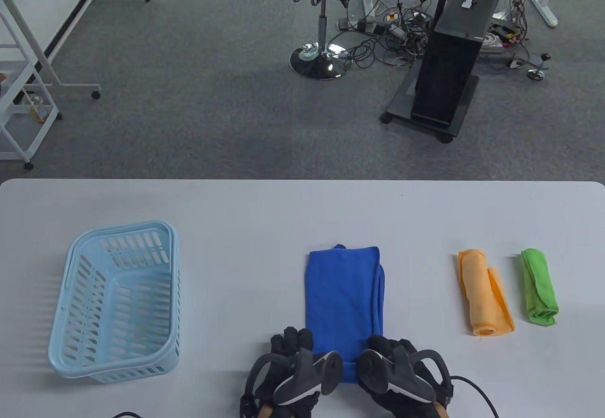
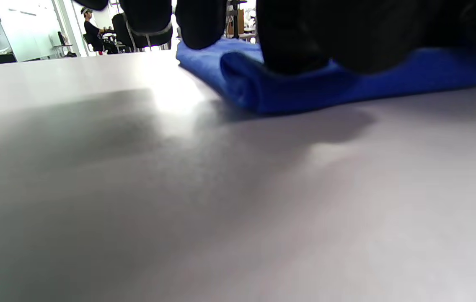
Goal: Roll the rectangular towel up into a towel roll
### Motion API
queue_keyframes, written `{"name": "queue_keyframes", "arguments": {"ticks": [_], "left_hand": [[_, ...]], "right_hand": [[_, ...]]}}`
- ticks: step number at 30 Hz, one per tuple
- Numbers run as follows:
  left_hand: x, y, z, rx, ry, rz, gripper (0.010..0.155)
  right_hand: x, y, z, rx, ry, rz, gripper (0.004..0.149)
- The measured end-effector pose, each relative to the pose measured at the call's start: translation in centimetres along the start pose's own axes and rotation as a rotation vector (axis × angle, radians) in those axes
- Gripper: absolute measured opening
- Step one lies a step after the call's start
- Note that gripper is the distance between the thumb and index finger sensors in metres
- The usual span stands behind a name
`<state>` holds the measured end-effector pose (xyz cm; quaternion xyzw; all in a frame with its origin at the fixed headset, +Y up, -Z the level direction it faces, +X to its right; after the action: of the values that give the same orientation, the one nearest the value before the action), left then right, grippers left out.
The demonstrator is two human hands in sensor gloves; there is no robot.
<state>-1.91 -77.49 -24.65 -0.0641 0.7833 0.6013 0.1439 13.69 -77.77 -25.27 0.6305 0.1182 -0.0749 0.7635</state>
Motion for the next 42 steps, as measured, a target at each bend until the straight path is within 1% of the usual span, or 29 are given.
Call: {"name": "queue_keyframes", "arguments": {"ticks": [1, 2, 3, 4, 5, 6, 7, 12, 14, 19, 23, 25, 27, 29, 30, 32, 33, 34, 35, 36, 37, 38, 40, 41, 42], "left_hand": [[-0.1, -0.1, -0.1, 0.005, -0.021, 0.001, 0.064], [-0.3, -0.1, -0.2, 0.015, -0.054, 0.014, 0.068], [-0.5, -0.2, -0.2, 0.003, -0.09, 0.014, 0.069], [-0.5, -0.3, -0.1, -0.003, -0.101, 0.018, 0.069], [-0.6, -0.3, -0.1, -0.004, -0.084, 0.025, 0.067], [-0.7, -0.4, -0.1, -0.013, -0.08, 0.035, 0.061], [-0.8, -0.4, -0.1, -0.02, -0.087, 0.039, 0.059], [-0.8, 0.0, 0.0, -0.072, -0.068, 0.016, 0.049], [-0.4, 0.2, 0.3, -0.088, -0.013, 0.02, 0.048], [0.1, 0.3, 0.4, -0.049, 0.077, 0.027, 0.047], [-0.1, 0.0, 0.2, -0.044, 0.066, 0.038, 0.046], [-0.3, 0.1, 0.1, -0.055, 0.039, 0.034, 0.046], [-0.6, 0.0, -0.2, -0.07, 0.023, 0.023, 0.051], [-1.0, 0.0, -0.1, -0.078, 0.019, 0.003, 0.05], [-1.1, -0.1, -0.1, -0.086, 0.016, -0.011, 0.048], [-1.3, -0.1, 0.0, -0.074, -0.01, -0.032, 0.046], [-1.3, -0.1, 0.0, -0.055, -0.021, -0.042, 0.047], [-1.2, -0.1, -0.1, -0.021, -0.011, -0.052, 0.048], [-1.1, 0.0, -0.1, -0.01, 0.008, -0.064, 0.05], [-1.0, 0.2, 0.0, -0.009, 0.035, -0.089, 0.056], [-0.9, 0.3, -0.1, -0.003, 0.053, -0.129, 0.069], [-0.9, 0.3, -0.3, 0.0, 0.04, -0.134, 0.075], [-1.0, 0.1, -0.7, 0.028, -0.032, -0.099, 0.078], [-1.2, -0.1, -0.8, 0.038, -0.068, -0.087, 0.076], [-1.4, -0.2, -0.6, 0.024, -0.067, -0.087, 0.073]], "right_hand": [[-0.1, -0.1, 0.1, -0.015, 0.012, 0.007, 0.068], [-0.1, -0.3, 0.5, -0.069, 0.063, 0.038, 0.071], [-0.2, -0.4, 0.9, -0.119, 0.1, 0.066, 0.071], [-0.2, -0.4, 0.9, -0.131, 0.116, 0.078, 0.069], [-0.3, -0.5, 0.8, -0.119, 0.088, 0.076, 0.067], [-0.4, -0.5, 0.8, -0.096, 0.062, 0.084, 0.061], [-0.5, -0.5, 0.7, -0.064, 0.063, 0.086, 0.058], [0.1, 0.0, 0.5, -0.045, 0.03, 0.072, 0.052], [0.6, 0.3, 0.4, -0.043, -0.026, 0.063, 0.051], [1.8, 0.6, -0.1, -0.043, -0.117, 0.078, 0.048], [1.9, 0.4, 0.0, -0.023, -0.111, 0.082, 0.046], [1.6, 0.3, -0.1, 0.011, -0.058, 0.085, 0.047], [1.0, 0.3, -0.2, 0.037, -0.01, 0.047, 0.053], [0.0, 0.3, -0.5, 0.09, -0.028, -0.028, 0.051], [-0.4, 0.3, -0.5, 0.094, -0.022, -0.043, 0.049], [-0.9, 0.2, -0.1, 0.038, 0.032, -0.04, 0.046], [-0.9, 0.1, -0.1, 0.031, 0.035, -0.035, 0.046], [-0.8, 0.1, -0.2, 0.042, 0.022, -0.025, 0.045], [-0.6, 0.1, -0.4, 0.055, 0.011, -0.018, 0.046], [-0.3, 0.1, -0.4, 0.061, 0.0, -0.015, 0.048], [0.0, 0.2, -0.4, 0.05, -0.006, -0.014, 0.053], [0.2, 0.2, -0.2, 0.043, -0.016, 0.003, 0.058], [0.2, 0.1, 0.1, 0.015, -0.005, 0.015, 0.064], [-0.1, 0.1, 0.2, 0.001, 0.032, 0.022, 0.067], [-0.3, 0.0, 0.3, -0.013, 0.065, 0.028, 0.068]]}}
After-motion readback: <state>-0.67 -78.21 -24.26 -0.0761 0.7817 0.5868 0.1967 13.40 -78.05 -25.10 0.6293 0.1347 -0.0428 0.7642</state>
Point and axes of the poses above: the tracker on the back of each hand, its own x axis roughly to the little-finger side, its own y axis roughly from the fingertips to the wrist, z = x × y, the point moved 2 cm from there along -y, roughly from the wrist to the fingertips, and after that the axes turned 1 degree about z, right-handed, at the moved point
